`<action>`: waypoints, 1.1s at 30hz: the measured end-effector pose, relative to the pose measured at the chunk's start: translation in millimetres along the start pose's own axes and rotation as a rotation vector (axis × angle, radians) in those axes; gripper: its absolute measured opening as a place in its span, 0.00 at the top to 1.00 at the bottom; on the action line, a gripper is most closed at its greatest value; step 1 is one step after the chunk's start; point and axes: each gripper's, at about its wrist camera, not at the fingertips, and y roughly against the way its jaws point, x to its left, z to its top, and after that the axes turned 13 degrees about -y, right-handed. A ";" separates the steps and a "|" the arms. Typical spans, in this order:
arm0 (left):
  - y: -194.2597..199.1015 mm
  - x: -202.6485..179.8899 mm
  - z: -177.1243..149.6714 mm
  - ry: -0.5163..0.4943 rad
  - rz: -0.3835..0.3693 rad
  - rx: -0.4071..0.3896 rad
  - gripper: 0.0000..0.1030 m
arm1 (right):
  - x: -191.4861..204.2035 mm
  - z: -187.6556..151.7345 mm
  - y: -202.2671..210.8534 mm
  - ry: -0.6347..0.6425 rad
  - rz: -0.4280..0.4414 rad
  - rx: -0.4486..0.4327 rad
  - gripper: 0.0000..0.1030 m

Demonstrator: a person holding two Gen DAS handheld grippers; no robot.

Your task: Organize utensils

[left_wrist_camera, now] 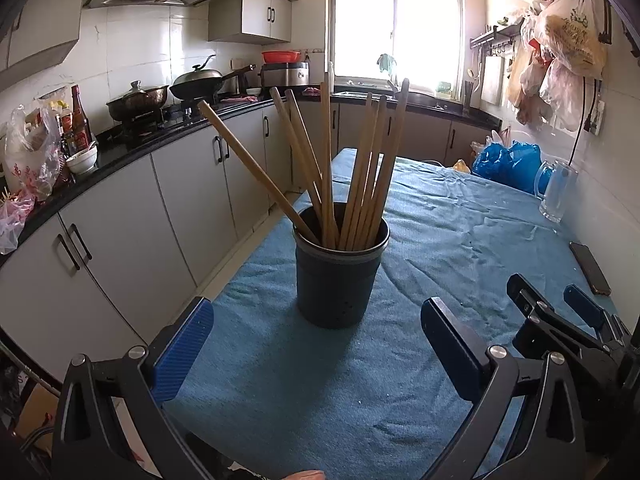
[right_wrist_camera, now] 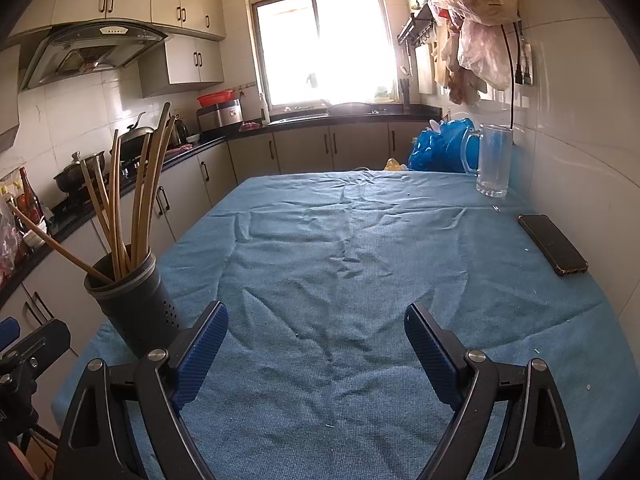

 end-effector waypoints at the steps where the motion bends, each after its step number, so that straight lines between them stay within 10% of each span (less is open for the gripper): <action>1: -0.6 -0.3 -0.1 -0.001 -0.002 0.003 0.00 | -0.1 0.0 0.1 0.000 0.000 0.000 0.10; 33: -9.0 0.4 -5.7 0.012 -0.031 0.046 0.00 | -0.7 -0.1 -0.8 0.001 -0.004 -0.002 0.09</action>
